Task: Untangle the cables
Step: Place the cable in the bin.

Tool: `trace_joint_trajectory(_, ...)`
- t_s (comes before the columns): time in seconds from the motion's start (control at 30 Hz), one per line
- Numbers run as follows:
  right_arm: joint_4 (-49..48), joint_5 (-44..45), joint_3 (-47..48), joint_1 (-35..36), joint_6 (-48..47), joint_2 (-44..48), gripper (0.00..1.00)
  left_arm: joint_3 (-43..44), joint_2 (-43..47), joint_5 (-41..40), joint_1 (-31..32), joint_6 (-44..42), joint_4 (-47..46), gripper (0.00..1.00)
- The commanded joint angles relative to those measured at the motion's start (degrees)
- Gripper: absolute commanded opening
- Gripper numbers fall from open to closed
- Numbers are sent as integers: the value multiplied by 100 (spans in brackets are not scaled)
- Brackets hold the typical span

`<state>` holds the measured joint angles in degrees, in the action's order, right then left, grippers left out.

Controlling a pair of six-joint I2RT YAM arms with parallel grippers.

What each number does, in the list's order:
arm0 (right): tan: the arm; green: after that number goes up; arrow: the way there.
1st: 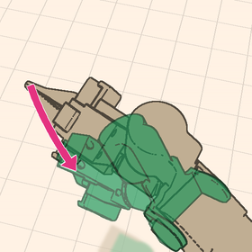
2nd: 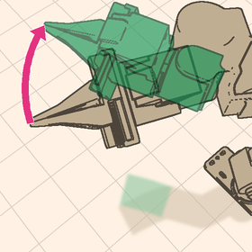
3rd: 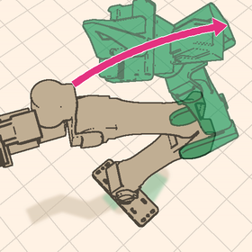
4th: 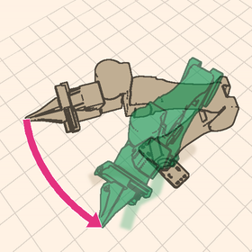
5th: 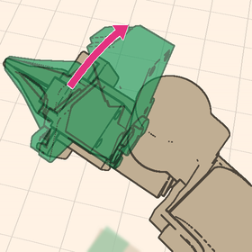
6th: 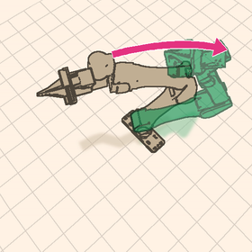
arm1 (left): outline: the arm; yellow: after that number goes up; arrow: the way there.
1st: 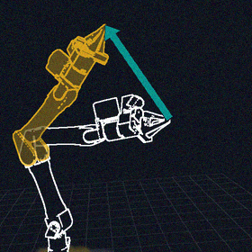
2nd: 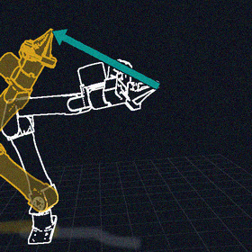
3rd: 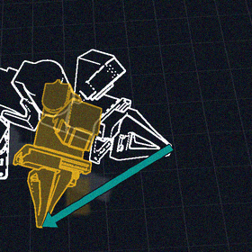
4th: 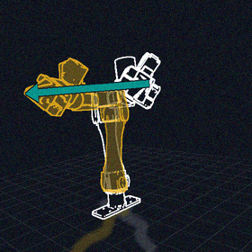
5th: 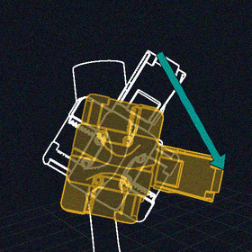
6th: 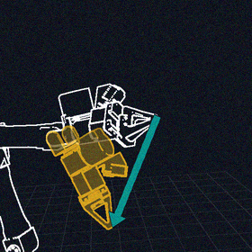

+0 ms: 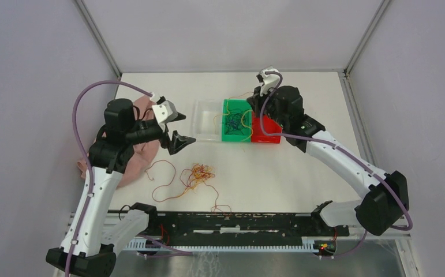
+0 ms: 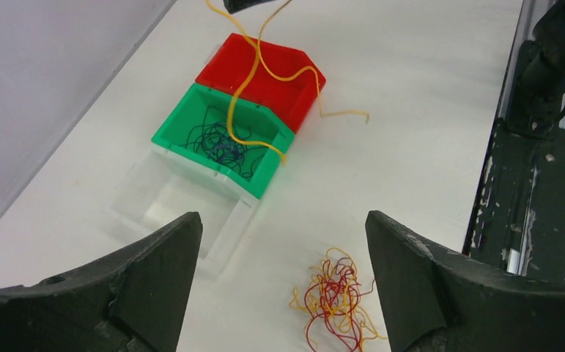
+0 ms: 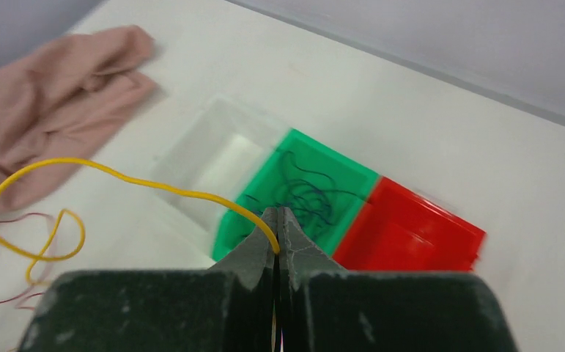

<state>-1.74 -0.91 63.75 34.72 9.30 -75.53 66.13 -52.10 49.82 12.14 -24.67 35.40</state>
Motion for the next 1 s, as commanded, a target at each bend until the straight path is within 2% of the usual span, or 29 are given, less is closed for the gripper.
trace_joint_trajectory(0.0, 445, 1202, 207, -328, -566, -310, 1, 131, 169, -209, 28, -1372, 827, 91)
trace_joint_trajectory(0.33, 146, 2324, 218, -823, -654, -947, 1, 23, 290, -250, 25, -1829, 995, 100)
trace_joint_trajectory(0.63, -479, 2894, -325, -1124, -382, -657, 1, -68, 356, -211, 26, -1911, 848, 99)
trace_joint_trajectory(0.8, -720, 2955, -359, -1126, -401, -993, 1, -112, 416, -197, 25, -1774, 689, 99)
trace_joint_trajectory(0.97, -606, 3598, -471, -1126, -362, -1126, 0, -130, 471, -219, 26, -1703, 539, 97)
